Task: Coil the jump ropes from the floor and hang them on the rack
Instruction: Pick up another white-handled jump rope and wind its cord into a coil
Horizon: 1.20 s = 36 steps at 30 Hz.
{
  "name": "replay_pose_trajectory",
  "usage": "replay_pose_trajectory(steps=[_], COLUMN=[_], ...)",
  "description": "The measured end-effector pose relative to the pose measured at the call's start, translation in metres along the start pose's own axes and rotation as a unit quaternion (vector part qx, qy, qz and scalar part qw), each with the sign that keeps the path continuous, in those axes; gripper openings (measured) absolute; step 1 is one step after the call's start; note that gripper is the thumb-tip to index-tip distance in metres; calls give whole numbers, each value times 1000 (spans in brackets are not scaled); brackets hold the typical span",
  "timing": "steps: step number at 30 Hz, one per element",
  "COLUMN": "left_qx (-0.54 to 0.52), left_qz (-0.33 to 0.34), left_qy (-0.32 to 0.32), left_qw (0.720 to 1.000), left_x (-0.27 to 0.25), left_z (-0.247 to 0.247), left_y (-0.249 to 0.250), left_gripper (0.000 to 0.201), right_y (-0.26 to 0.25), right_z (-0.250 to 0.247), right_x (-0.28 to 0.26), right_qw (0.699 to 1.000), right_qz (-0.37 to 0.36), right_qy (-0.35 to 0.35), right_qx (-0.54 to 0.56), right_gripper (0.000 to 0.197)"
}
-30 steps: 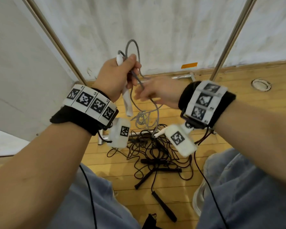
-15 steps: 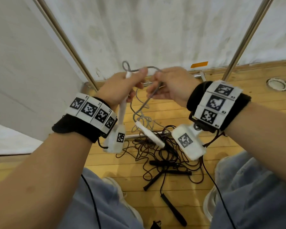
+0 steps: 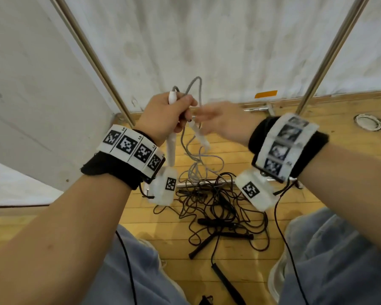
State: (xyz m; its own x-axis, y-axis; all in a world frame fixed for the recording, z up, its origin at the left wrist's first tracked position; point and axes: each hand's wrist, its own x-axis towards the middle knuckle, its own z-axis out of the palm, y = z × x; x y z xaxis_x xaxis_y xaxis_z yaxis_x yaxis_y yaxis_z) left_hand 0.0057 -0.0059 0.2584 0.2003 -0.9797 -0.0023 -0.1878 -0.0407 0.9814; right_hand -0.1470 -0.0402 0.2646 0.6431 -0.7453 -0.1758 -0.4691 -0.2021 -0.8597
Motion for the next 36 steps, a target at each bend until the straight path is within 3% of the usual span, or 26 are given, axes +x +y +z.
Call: replay_pose_trajectory(steps=[2, 5, 8, 10, 13, 17, 20, 24, 27, 29, 31, 33, 36], left_qx=[-28, -33, 47, 110, 148, 221, 278, 355, 353, 355, 369, 397, 434], left_qz=[-11, -8, 6, -13, -60, -50, -33, 3, 19, 29, 44, 56, 63], left_qy=[-11, -10, 5, -13, -54, -136, -160, -163, -170, -162, -151, -140, -131], left_qw=[999, 999, 999, 994, 986, 964, 946, 921, 920, 920, 916, 905, 889], left_x=[0, -4, -7, -11, -17, -27, -26, -26, -26, -25, -23, -22, -20], left_z=[3, 7, 7, 5, 3, 8, 10, 9, 9, 7, 6, 4, 1], left_y=[5, 12, 16, 20, 25, 31, 29, 26, 25, 26, 26, 27, 26], left_gripper=[24, 24, 21, 12, 31, 20, 27, 16, 15, 16, 11, 14, 16], right_y=[1, 5, 3, 2, 0, -5, -9, -9, -3, 0, 0, -1, -6], right_z=[15, 21, 14, 7, 2, 0, 1, -8, -18, -18, -16, -13, -11], right_x=[-4, -6, -6, -8, -13, -21, -24, -26, -21, -16, -10, -6, -7], right_qw=[999, 996, 994, 995, 990, 976, 967, 984, 976, 962, 977, 991, 982], right_qz=[-14, -31, -35, -31, -5, 0, 7, 13, -27, -56, -58, -36, -22], right_qy=[-1, 37, 72, 94, 112, 131, 142, 126, 207, 246, 197, 123, 66], right_qx=[-46, -80, -72, -19, 90, 176, 213, 128, -63, -106, -59, 24, 177], right_gripper=[11, 23, 22, 15, 24, 22, 13, 34, 36, 26, 21, 29, 31])
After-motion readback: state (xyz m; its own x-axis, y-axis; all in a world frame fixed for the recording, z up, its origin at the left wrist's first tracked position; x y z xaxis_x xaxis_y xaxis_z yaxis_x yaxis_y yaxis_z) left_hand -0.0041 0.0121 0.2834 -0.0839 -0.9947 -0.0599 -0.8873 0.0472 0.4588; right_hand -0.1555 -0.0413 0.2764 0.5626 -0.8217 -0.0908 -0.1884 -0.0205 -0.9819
